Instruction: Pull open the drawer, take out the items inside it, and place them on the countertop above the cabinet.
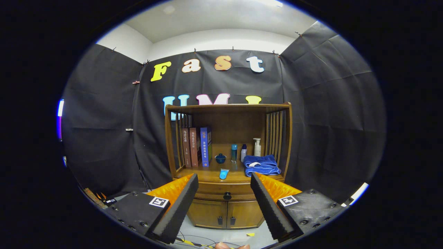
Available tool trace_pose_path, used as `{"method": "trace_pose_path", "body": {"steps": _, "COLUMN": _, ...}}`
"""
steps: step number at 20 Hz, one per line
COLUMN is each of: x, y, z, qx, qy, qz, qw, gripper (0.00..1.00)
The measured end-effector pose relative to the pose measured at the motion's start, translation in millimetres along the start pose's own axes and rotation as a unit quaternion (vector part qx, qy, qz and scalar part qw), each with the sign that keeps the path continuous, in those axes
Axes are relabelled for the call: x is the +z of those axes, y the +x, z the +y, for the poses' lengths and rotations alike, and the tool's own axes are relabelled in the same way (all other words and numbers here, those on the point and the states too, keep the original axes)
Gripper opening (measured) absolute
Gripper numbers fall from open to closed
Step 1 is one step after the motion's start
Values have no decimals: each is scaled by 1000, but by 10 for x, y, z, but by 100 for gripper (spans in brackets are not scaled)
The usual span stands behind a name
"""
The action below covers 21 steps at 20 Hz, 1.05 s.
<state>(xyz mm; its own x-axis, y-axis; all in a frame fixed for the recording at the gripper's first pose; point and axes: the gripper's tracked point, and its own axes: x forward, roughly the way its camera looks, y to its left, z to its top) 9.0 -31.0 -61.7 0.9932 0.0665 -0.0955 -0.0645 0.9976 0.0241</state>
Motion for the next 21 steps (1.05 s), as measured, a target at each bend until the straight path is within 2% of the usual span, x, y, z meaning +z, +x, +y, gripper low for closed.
{"method": "trace_pose_path", "body": {"steps": 21, "x": 53, "y": -74, "z": 35, "qx": -1, "qy": -6, "qz": -7, "qw": 1000, "gripper": 99}}
